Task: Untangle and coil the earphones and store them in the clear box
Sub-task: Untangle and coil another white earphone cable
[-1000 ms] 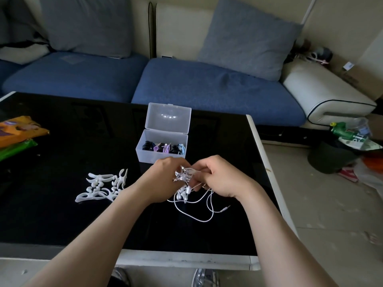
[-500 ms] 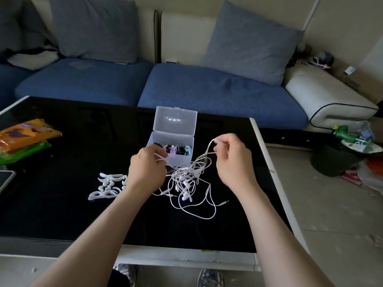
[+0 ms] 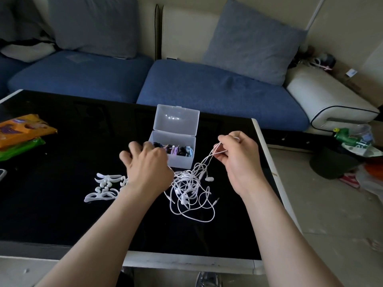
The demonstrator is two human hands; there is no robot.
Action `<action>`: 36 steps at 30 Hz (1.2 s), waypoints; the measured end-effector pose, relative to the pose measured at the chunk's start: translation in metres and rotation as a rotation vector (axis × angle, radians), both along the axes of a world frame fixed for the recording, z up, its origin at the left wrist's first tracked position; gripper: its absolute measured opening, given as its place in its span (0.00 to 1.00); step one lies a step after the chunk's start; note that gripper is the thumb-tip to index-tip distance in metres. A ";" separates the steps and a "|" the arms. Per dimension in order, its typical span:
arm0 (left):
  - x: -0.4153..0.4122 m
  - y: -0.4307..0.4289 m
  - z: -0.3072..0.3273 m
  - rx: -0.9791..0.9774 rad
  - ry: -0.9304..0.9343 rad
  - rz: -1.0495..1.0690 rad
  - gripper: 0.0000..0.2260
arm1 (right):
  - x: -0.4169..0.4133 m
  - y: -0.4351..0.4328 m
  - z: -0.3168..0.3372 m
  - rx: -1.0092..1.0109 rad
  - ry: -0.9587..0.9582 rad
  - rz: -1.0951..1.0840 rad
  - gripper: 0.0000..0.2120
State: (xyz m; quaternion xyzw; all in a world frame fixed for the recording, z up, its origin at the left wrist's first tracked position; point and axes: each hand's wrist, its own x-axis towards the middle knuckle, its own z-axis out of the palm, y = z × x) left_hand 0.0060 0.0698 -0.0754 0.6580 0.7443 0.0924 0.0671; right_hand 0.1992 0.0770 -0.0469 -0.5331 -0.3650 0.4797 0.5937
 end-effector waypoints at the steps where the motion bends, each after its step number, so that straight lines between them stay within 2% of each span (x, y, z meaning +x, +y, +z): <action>1: 0.003 0.000 0.001 0.014 -0.031 -0.087 0.20 | -0.003 0.000 0.000 0.013 0.036 0.035 0.16; 3: 0.011 0.000 0.004 0.011 -0.215 -0.277 0.23 | -0.007 -0.001 0.001 0.028 0.087 0.104 0.15; 6: 0.021 0.000 0.006 -0.085 -0.527 -0.511 0.18 | -0.010 -0.004 0.004 0.053 0.112 0.203 0.13; 8: 0.025 0.001 0.005 -0.107 -0.582 -0.552 0.05 | -0.010 -0.005 0.007 0.065 0.172 0.248 0.12; 10: 0.027 0.005 0.002 -0.086 -0.591 -0.526 0.07 | -0.009 -0.003 0.005 0.058 0.136 0.216 0.08; 12: 0.025 0.010 -0.002 -0.045 -0.563 -0.469 0.11 | -0.004 0.000 -0.002 0.021 -0.161 0.119 0.06; 15: 0.022 0.016 -0.012 0.033 -0.474 -0.369 0.11 | 0.010 -0.001 -0.016 -0.143 -0.662 0.060 0.11; 18: 0.020 0.020 -0.018 0.061 -0.449 -0.288 0.10 | 0.025 -0.002 -0.035 -0.334 -0.974 0.249 0.14; 20: 0.020 0.021 -0.019 0.061 -0.425 -0.261 0.09 | 0.029 0.000 -0.051 -0.432 -1.093 0.450 0.19; 24: 0.022 0.021 -0.019 0.073 -0.419 -0.213 0.10 | 0.033 -0.004 -0.066 -0.492 -1.032 0.756 0.32; 25: 0.022 0.021 -0.019 0.078 -0.415 -0.210 0.11 | 0.034 -0.005 -0.068 -0.477 -1.038 0.803 0.32; 27: 0.023 0.019 -0.019 0.086 -0.403 -0.199 0.11 | 0.037 -0.004 -0.075 -0.403 -1.131 0.841 0.21; 29: 0.024 0.017 -0.016 0.102 -0.372 -0.162 0.11 | 0.037 -0.004 -0.081 -0.364 -1.189 0.789 0.09; 31: 0.024 0.016 -0.014 0.120 -0.299 -0.119 0.12 | 0.038 -0.002 -0.084 -0.364 -1.149 0.698 0.12; 33: 0.025 0.013 -0.010 0.123 -0.236 -0.086 0.09 | 0.042 0.001 -0.080 -0.373 -1.072 0.585 0.09; 36: 0.025 0.009 -0.004 0.108 -0.209 -0.044 0.04 | 0.047 0.002 -0.066 -0.330 -0.800 0.460 0.07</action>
